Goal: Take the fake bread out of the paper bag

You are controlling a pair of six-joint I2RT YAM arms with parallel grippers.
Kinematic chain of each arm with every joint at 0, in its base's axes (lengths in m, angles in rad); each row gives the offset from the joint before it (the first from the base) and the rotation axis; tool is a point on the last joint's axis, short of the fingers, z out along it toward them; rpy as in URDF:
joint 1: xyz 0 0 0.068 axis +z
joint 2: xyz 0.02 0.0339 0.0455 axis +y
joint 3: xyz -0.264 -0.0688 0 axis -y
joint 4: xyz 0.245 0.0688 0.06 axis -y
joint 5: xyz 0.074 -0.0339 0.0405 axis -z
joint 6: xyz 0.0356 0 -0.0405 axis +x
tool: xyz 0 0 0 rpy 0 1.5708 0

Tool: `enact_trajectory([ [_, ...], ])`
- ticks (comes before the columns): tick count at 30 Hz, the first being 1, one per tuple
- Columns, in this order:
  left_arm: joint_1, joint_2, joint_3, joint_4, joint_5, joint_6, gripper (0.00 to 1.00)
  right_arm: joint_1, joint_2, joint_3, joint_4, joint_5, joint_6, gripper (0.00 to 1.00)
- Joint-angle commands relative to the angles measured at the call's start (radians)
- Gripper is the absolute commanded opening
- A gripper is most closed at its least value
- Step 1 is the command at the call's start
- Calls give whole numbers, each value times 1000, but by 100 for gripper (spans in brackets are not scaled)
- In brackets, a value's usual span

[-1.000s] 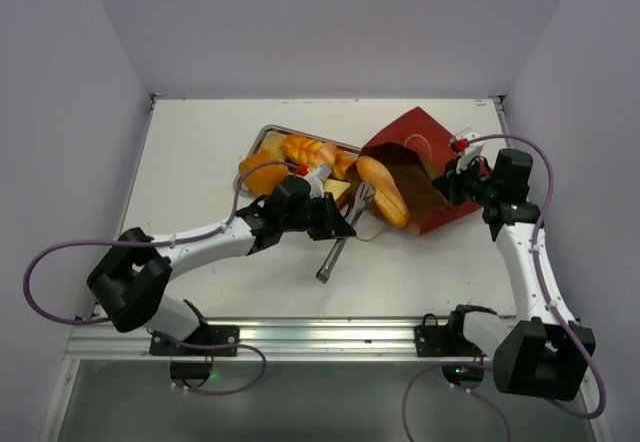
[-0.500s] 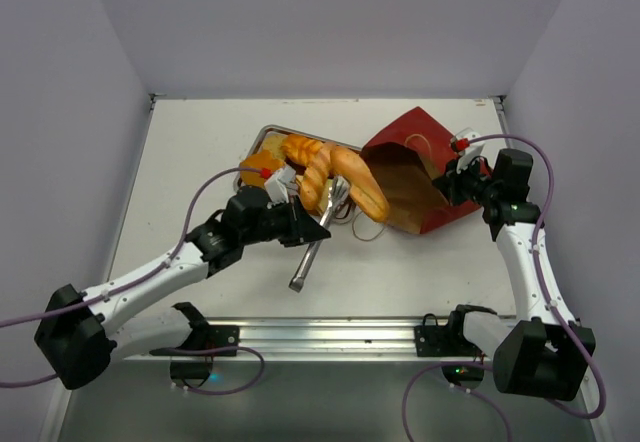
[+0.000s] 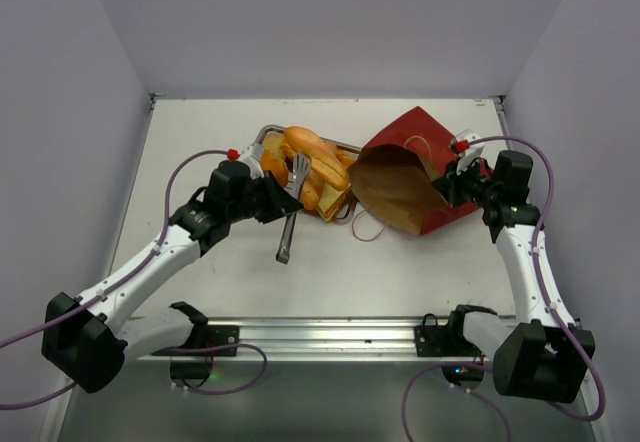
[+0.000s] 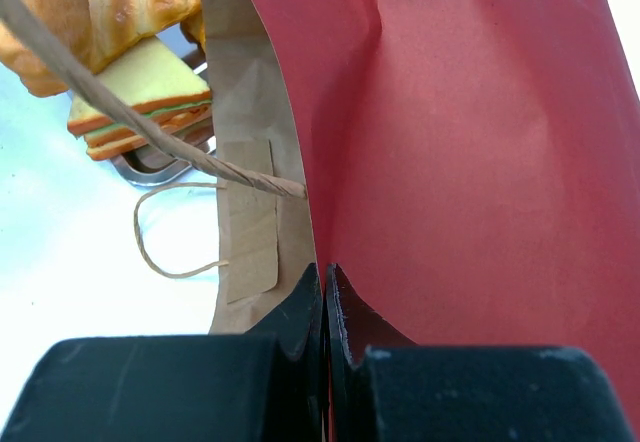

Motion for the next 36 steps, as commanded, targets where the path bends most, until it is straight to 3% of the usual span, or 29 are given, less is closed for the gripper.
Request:
enact_trajectory([
  [1,27,9,141,-56,25,121,0,-5,-25,-2,37,-15,8,0],
  [5,76,32,295,-258,13,322,0,-4,-25,-4,39,-17,8,0],
  [9,90,61,450,-500,-133,536,0,-4,-25,-4,39,-26,10,0],
  [12,90,85,520,-588,-184,613,0,-5,-23,-2,37,-31,11,0],
  [23,88,175,629,-717,-236,802,0,-4,-23,-2,39,-38,11,0],
  [36,13,331,683,-773,-385,850,0,-6,-21,-2,39,-42,8,0],
])
